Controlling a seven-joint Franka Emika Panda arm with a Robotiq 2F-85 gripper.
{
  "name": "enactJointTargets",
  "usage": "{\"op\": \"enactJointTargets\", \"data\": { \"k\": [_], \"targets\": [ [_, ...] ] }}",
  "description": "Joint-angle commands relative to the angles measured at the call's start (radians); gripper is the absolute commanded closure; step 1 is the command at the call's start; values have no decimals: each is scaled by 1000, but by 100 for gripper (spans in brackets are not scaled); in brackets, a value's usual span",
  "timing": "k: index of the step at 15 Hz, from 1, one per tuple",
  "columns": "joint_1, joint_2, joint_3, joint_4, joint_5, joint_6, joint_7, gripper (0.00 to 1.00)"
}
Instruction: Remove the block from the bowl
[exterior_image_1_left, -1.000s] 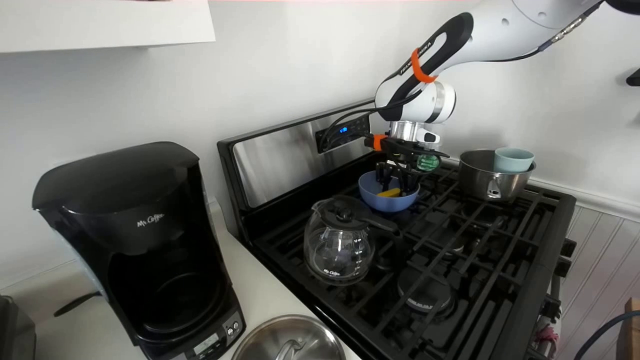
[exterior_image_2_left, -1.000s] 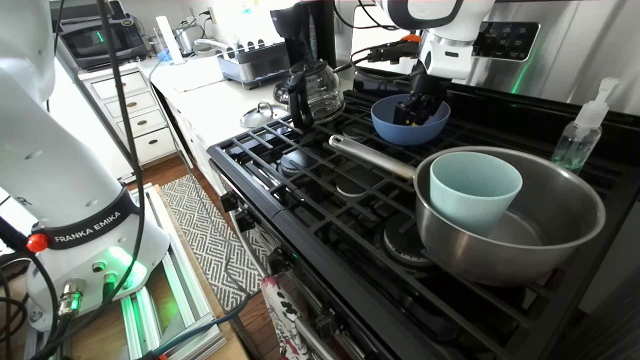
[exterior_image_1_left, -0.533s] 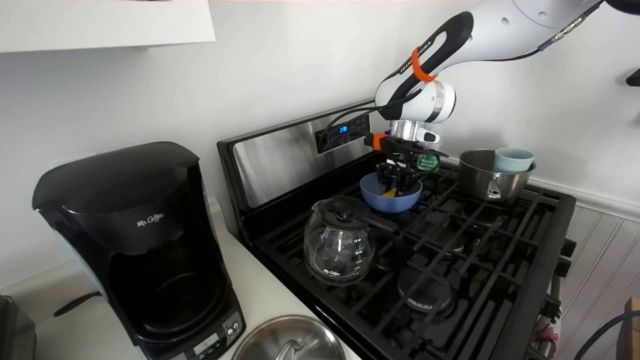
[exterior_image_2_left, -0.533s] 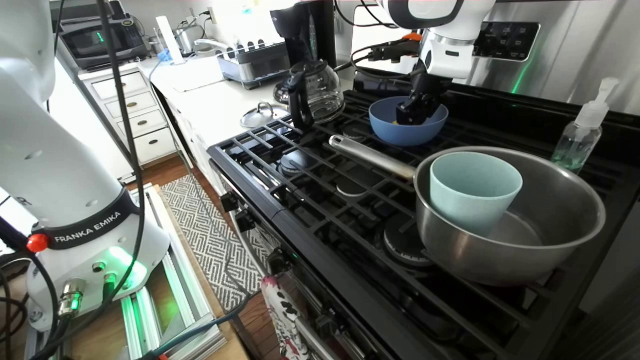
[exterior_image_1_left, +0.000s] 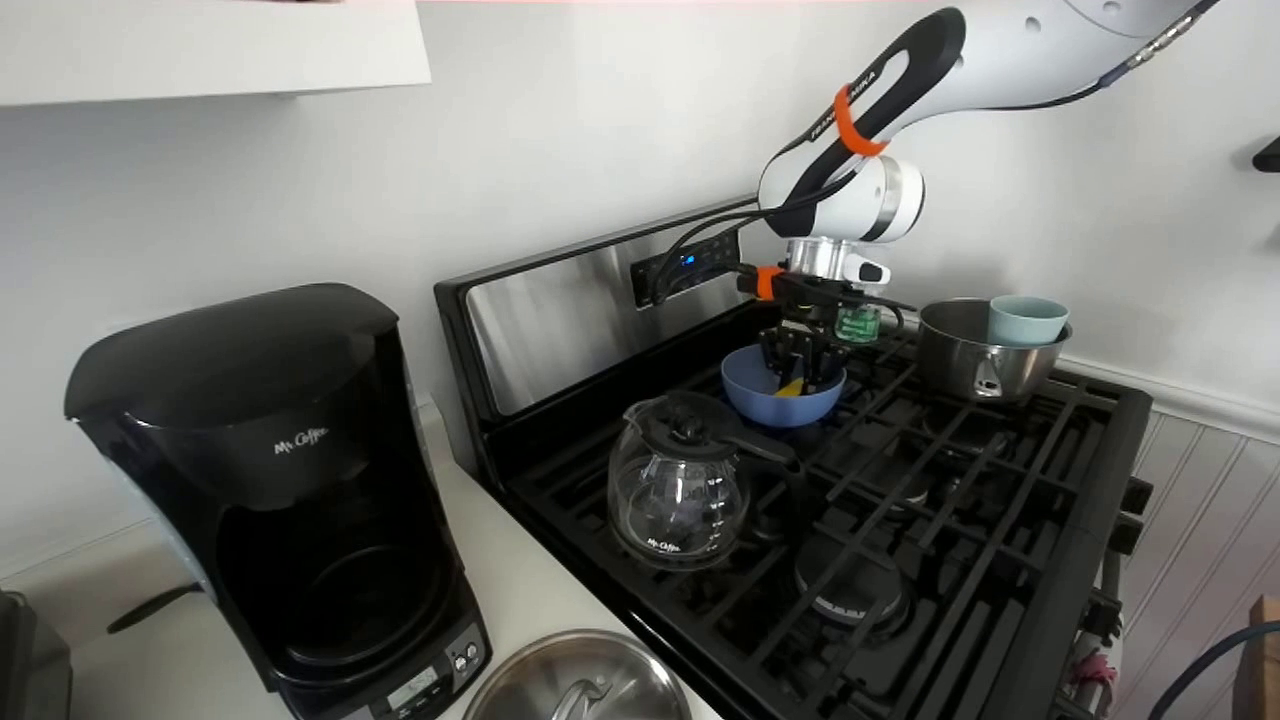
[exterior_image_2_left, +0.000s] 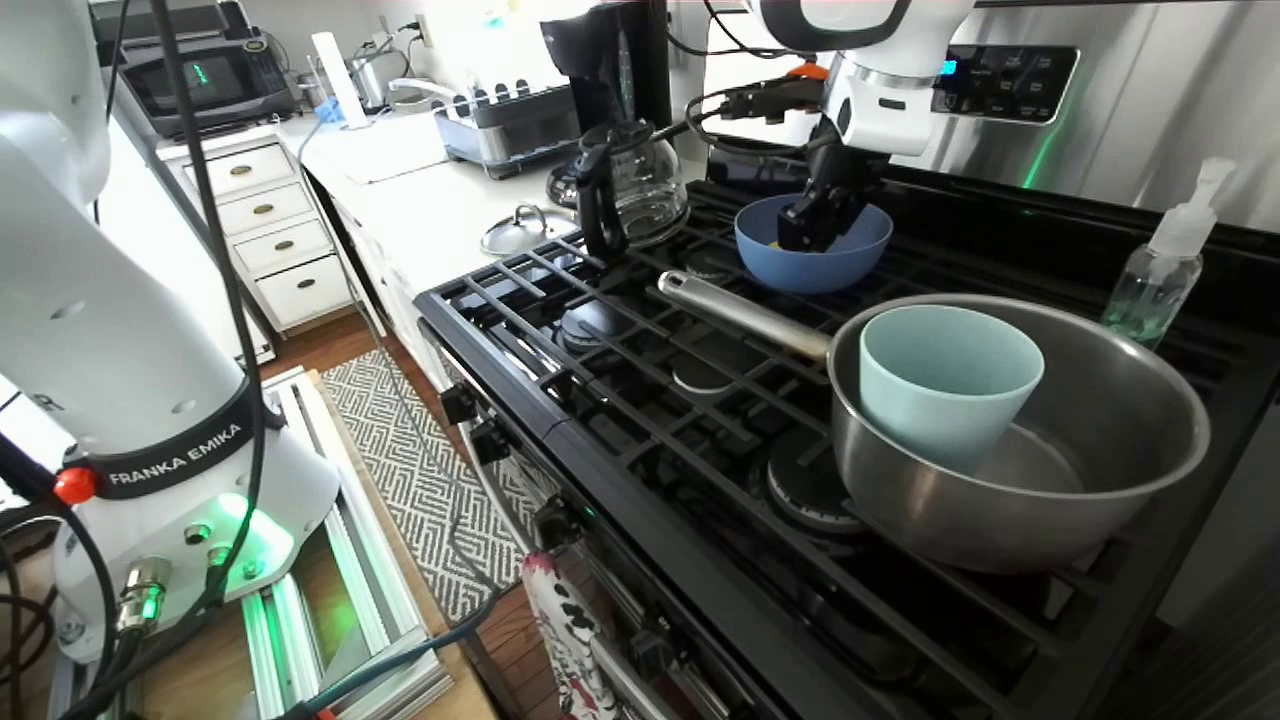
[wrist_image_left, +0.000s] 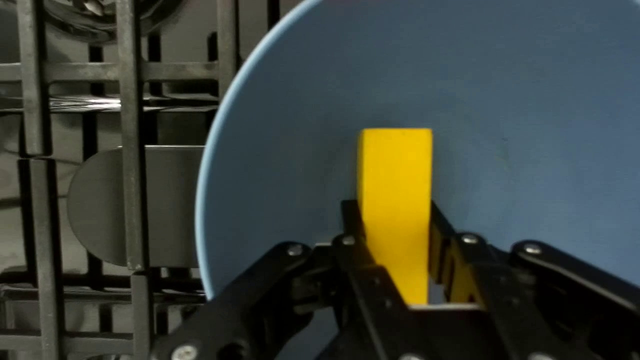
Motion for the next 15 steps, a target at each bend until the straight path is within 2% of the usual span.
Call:
{"op": "enactJointTargets", "data": {
  "k": [1,8,13,15],
  "targets": [
    [-3,-111,-3,-90,-22,-45,-74,92],
    [35,-270,-11,-180,-80,-43,-144,92],
    [78,-368,-58,-251,-322,-42,50,92],
    [62,-409,-60,-297,-369,-56,30,92]
  ]
}}
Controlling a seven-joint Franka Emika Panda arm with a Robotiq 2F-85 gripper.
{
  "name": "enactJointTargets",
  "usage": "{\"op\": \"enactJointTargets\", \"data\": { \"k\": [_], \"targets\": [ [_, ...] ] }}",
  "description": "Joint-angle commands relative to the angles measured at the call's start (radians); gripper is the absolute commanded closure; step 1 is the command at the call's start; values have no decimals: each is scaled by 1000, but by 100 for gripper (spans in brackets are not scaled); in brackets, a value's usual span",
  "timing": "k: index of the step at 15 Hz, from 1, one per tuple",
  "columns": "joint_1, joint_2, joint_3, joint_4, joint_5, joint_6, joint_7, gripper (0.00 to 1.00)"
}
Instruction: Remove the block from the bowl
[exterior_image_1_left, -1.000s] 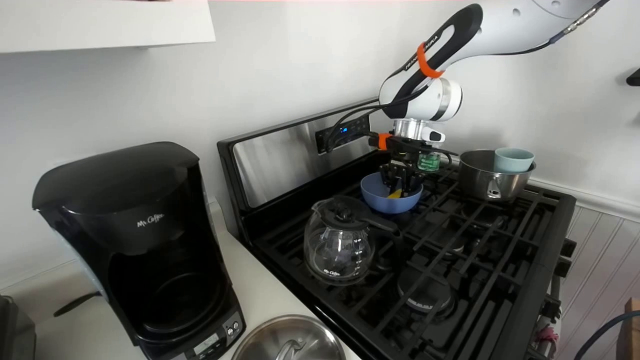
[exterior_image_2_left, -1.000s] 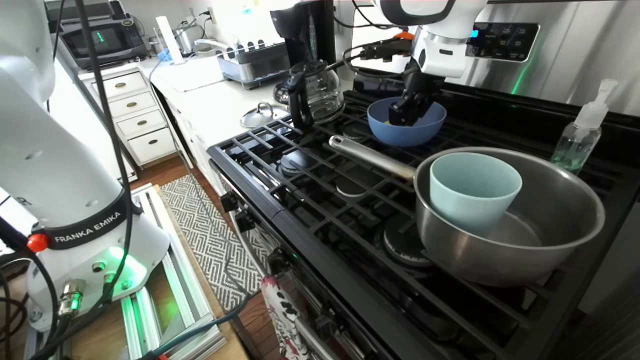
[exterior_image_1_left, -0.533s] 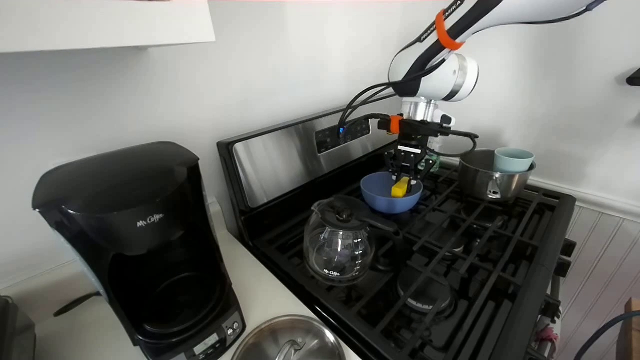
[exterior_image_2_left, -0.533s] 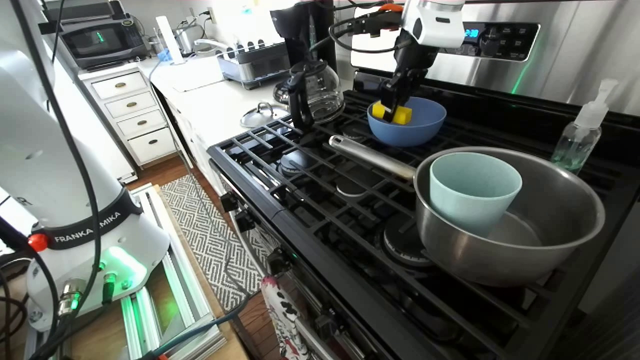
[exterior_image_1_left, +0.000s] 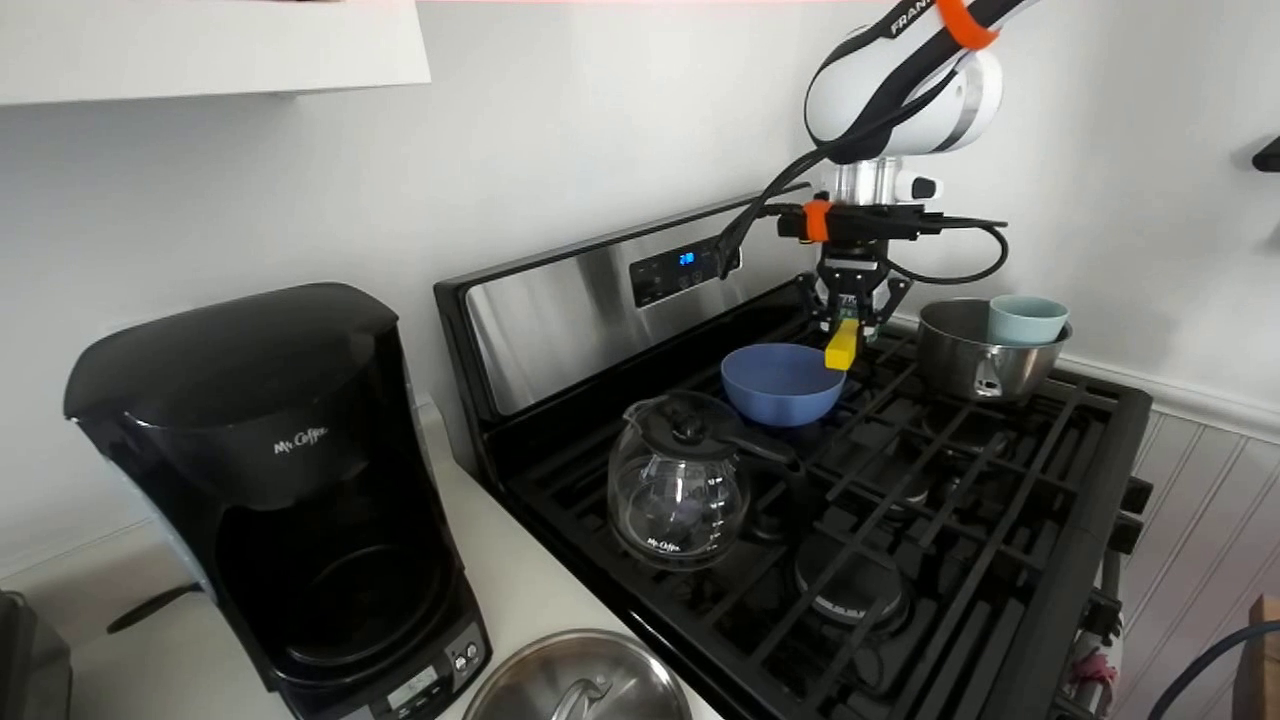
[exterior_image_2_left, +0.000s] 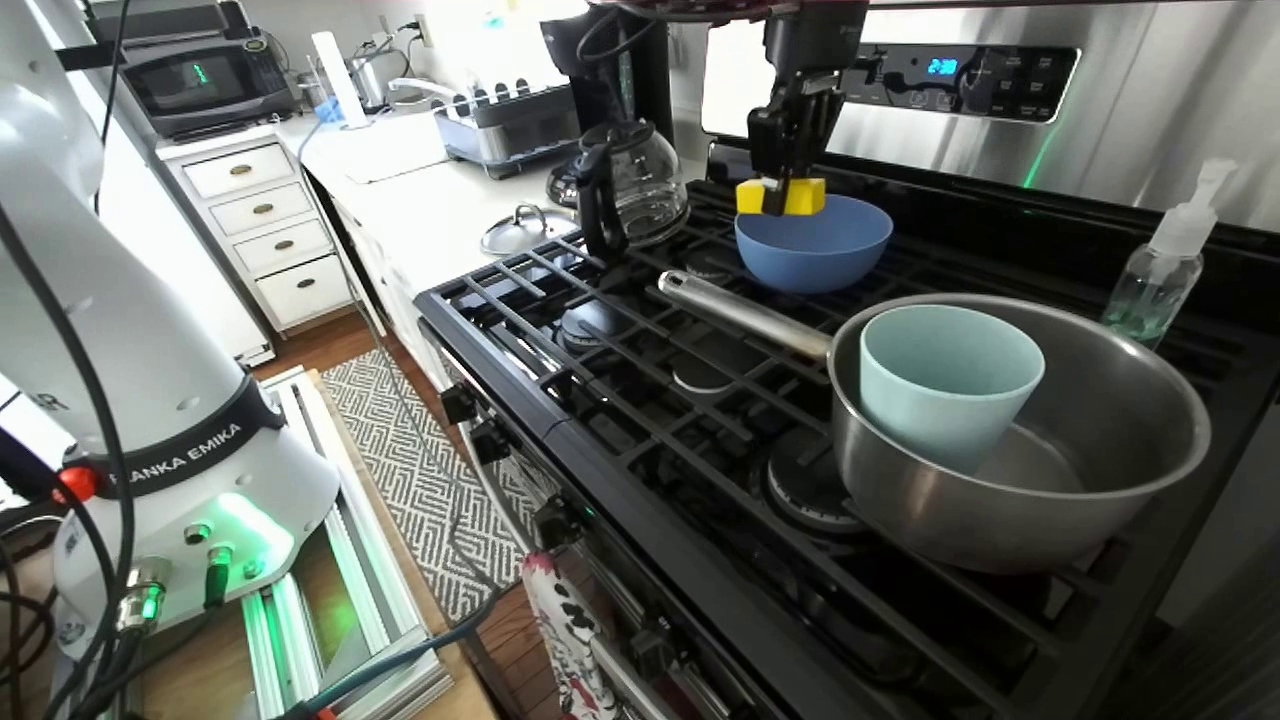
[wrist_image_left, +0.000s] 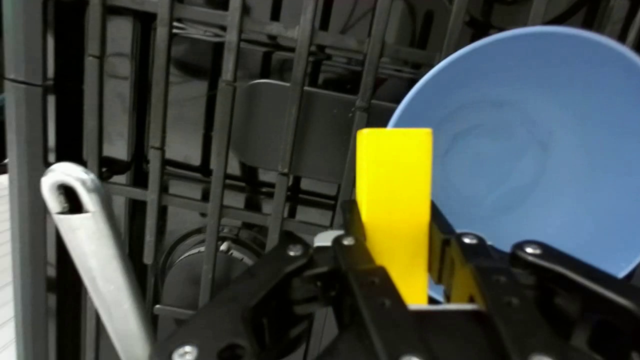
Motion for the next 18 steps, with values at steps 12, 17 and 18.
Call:
{"op": "enactJointTargets", "data": {
  "k": [12,17,18],
  "targets": [
    [-28,-318,28,-371,-96,83,-496,92],
    [-11,-357,83,-399,-106,-31,-678,92],
    [-9,-362,89,-404,-104,-62,-718,92]
  ]
}}
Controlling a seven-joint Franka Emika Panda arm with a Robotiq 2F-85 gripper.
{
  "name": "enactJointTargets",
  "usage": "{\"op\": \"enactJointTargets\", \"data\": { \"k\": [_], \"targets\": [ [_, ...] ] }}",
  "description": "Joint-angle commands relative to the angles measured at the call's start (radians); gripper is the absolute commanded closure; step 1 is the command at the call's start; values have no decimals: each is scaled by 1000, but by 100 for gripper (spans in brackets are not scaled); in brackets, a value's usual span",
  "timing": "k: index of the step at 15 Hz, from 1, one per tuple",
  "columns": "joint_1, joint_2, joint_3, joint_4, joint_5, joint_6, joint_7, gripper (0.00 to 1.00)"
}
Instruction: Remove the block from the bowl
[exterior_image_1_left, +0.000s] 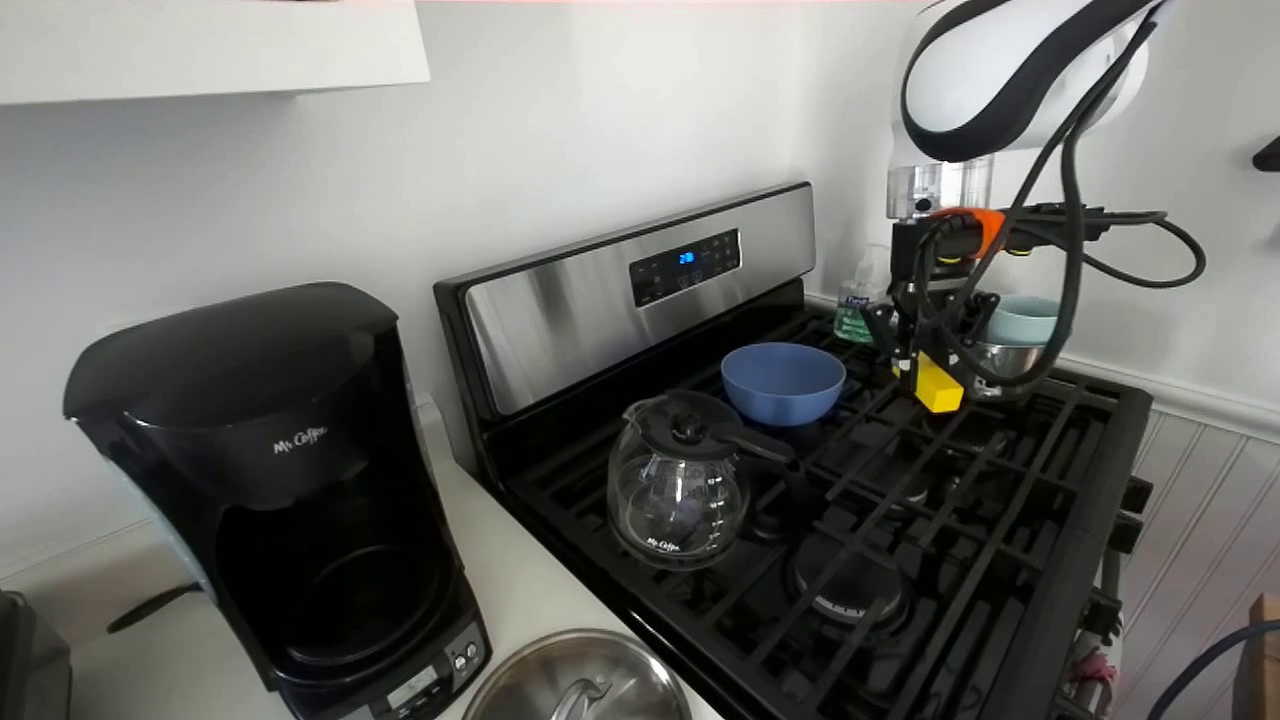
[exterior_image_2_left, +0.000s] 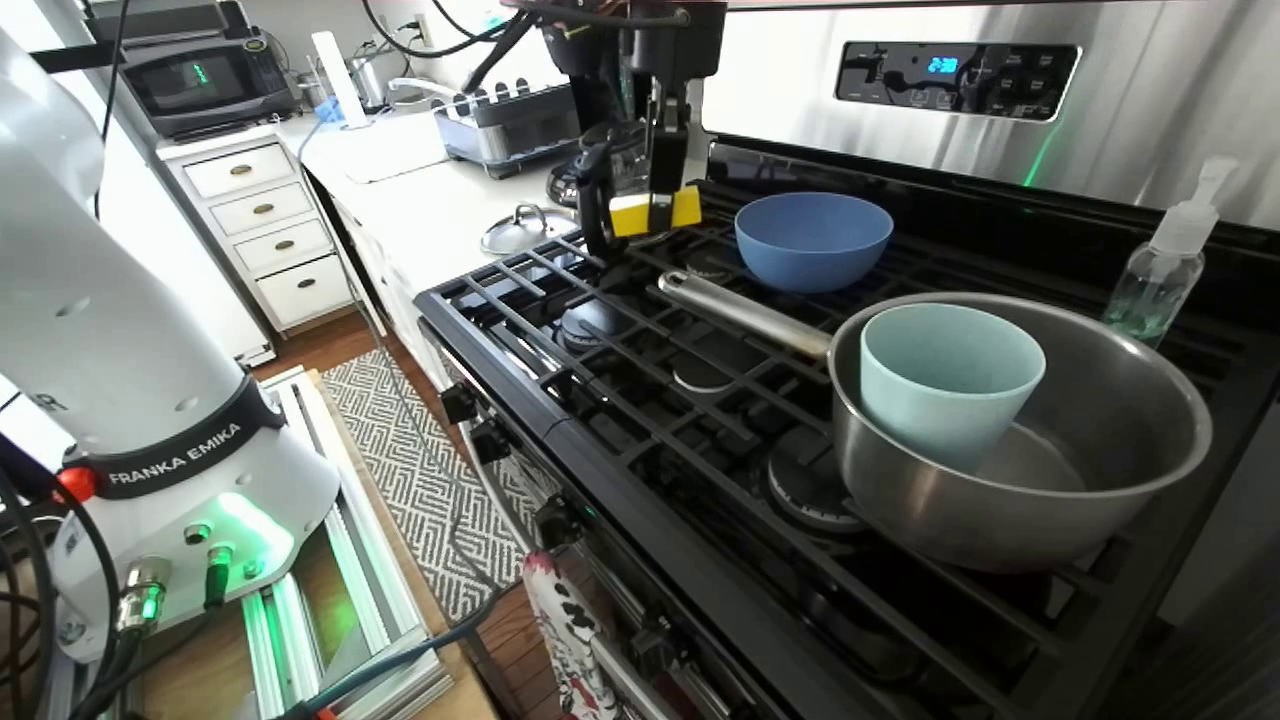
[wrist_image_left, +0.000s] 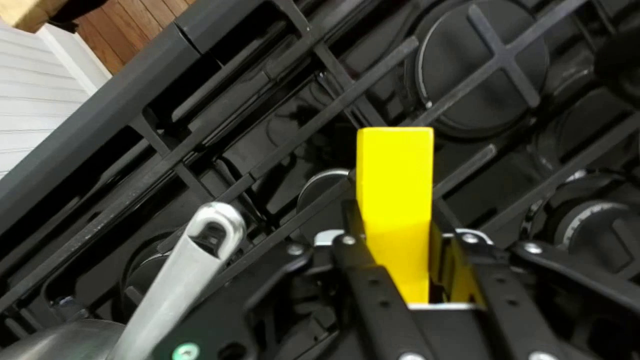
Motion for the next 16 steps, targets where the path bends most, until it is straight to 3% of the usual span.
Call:
{"op": "enactJointTargets", "data": {
  "k": [1,3,5,7,8,10,11,16],
  "targets": [
    [10,-49,26,-39,-31,-88,-131,92],
    [1,-75,29,-72,-101,-113,-193,92],
    [-14,-109,27,-130,-203,-53,-202,92],
    [-20,-117,18,-149,-231,-17,-239,92],
    [-13,-62,26,-96,-191,-56,-197,69],
    [-18,-77,23,-117,-204,-39,-218,69],
    [-18,-81,23,-121,-204,-35,-223,92],
    [18,-34,52,-160,-275,11,-391,92]
  ]
}}
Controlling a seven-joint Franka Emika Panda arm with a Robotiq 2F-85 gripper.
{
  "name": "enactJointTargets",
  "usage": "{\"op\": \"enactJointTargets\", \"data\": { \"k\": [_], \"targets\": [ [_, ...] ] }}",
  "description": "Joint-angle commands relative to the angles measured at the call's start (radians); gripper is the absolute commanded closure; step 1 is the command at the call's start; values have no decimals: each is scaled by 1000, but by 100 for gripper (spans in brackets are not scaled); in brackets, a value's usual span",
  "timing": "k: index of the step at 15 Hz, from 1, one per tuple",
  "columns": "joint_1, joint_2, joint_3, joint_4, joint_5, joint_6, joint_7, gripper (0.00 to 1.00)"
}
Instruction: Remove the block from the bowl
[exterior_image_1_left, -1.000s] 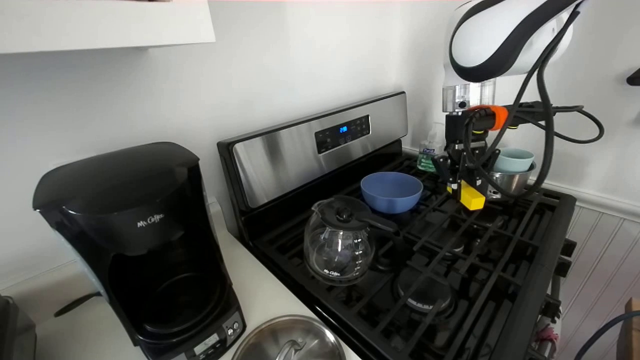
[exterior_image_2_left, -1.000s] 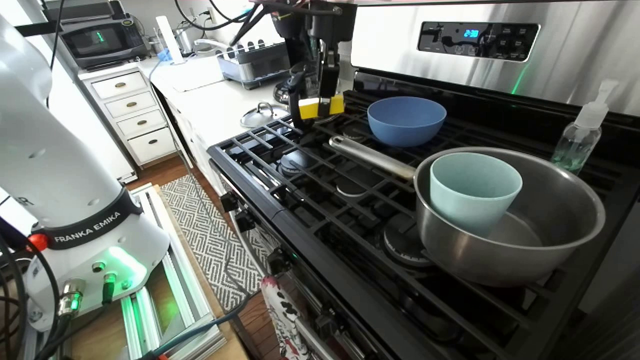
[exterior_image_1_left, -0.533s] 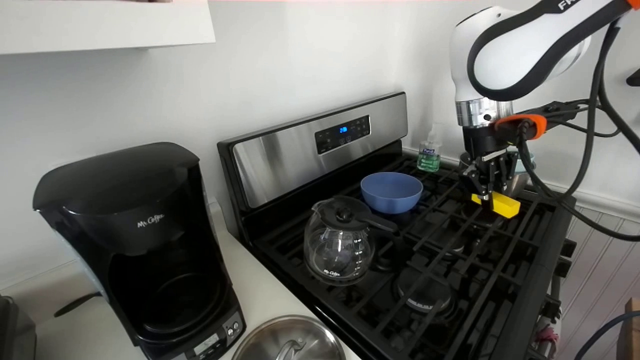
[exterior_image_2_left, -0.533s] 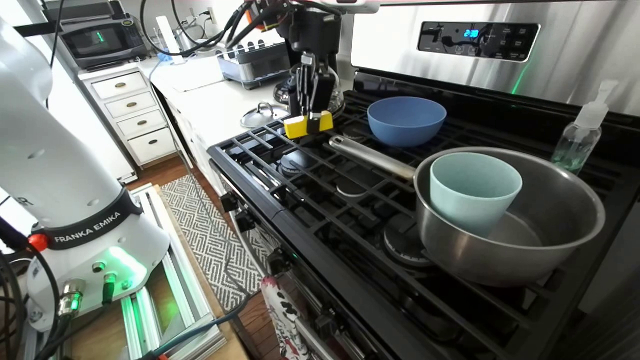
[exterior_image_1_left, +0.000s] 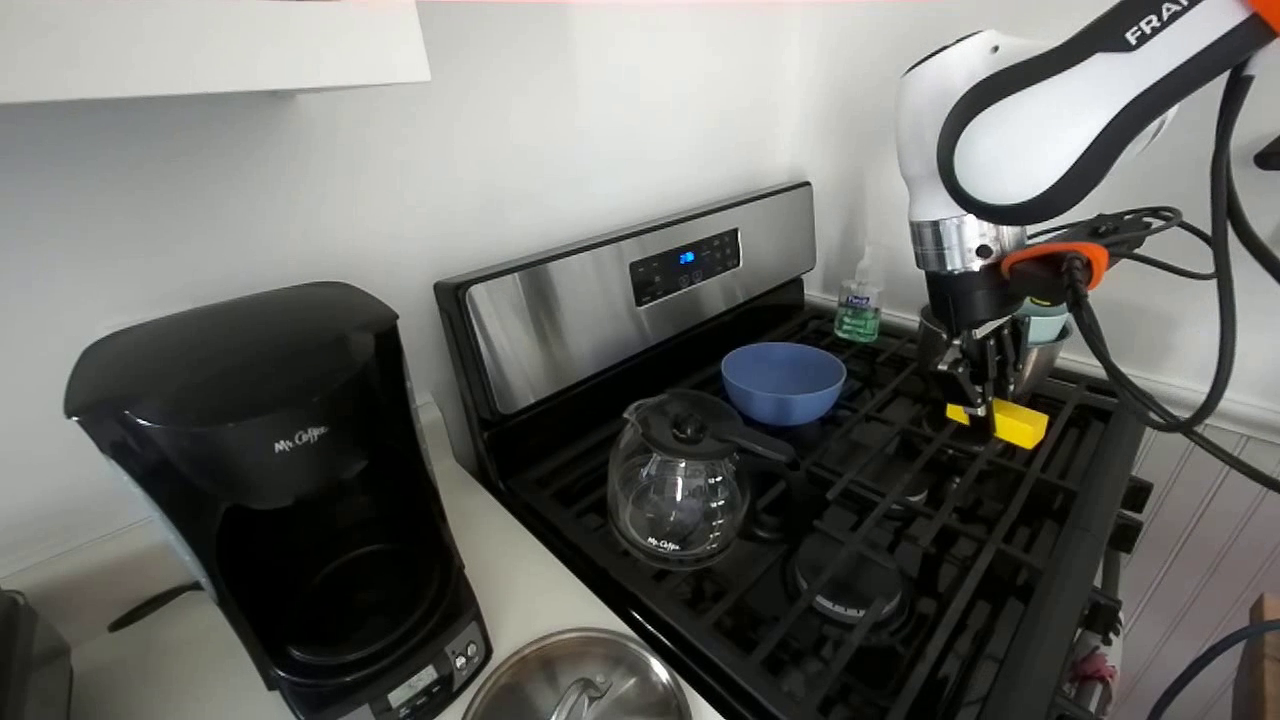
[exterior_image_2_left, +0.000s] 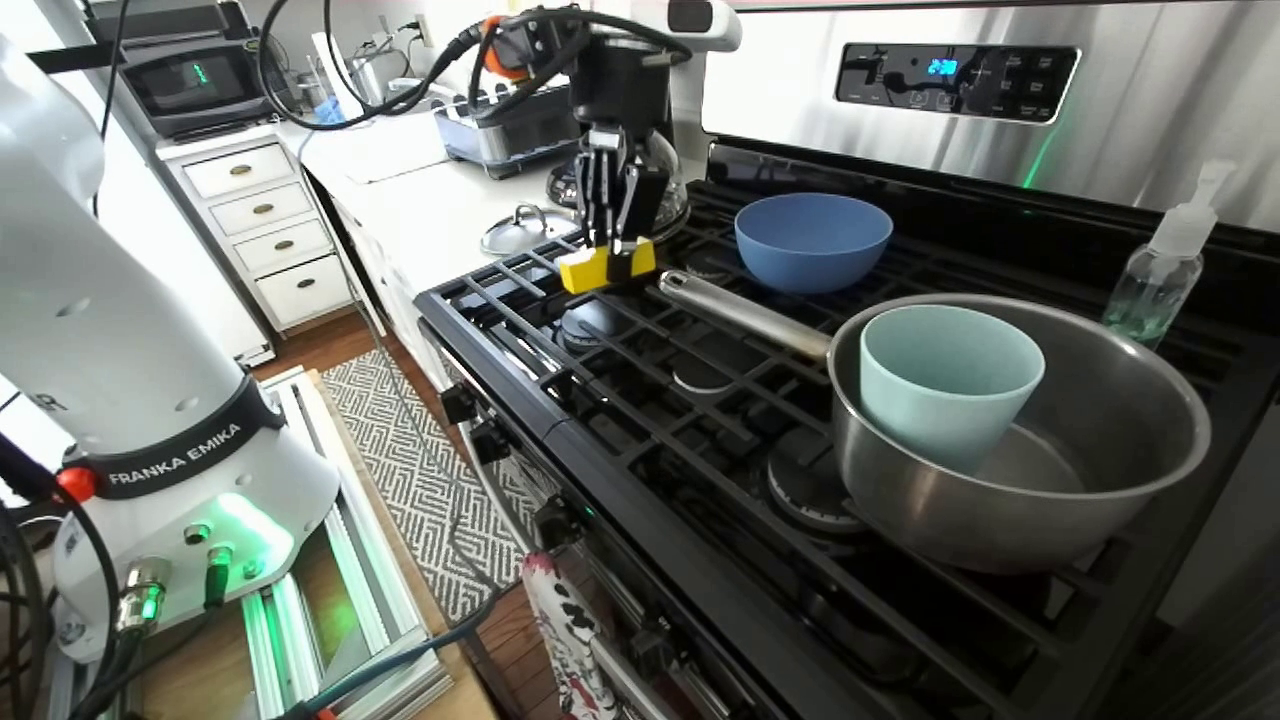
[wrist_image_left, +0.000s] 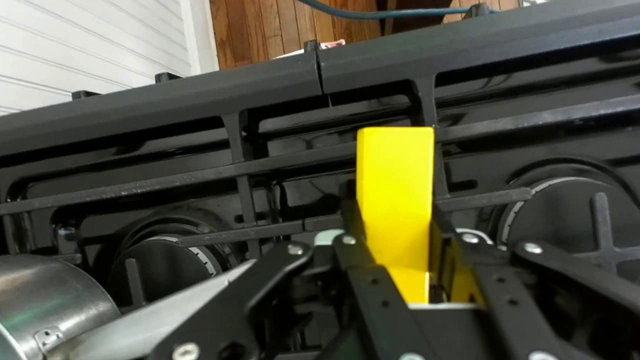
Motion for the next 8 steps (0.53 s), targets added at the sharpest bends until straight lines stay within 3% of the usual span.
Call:
{"op": "enactJointTargets", "data": {
  "k": [1,4,8],
  "targets": [
    [21,30,18,-33,-61,60,-109,92],
    [32,48,20,-83,-83,186,-212,92],
    [35,72,20,-142,-52,361,-214,92]
  ]
}}
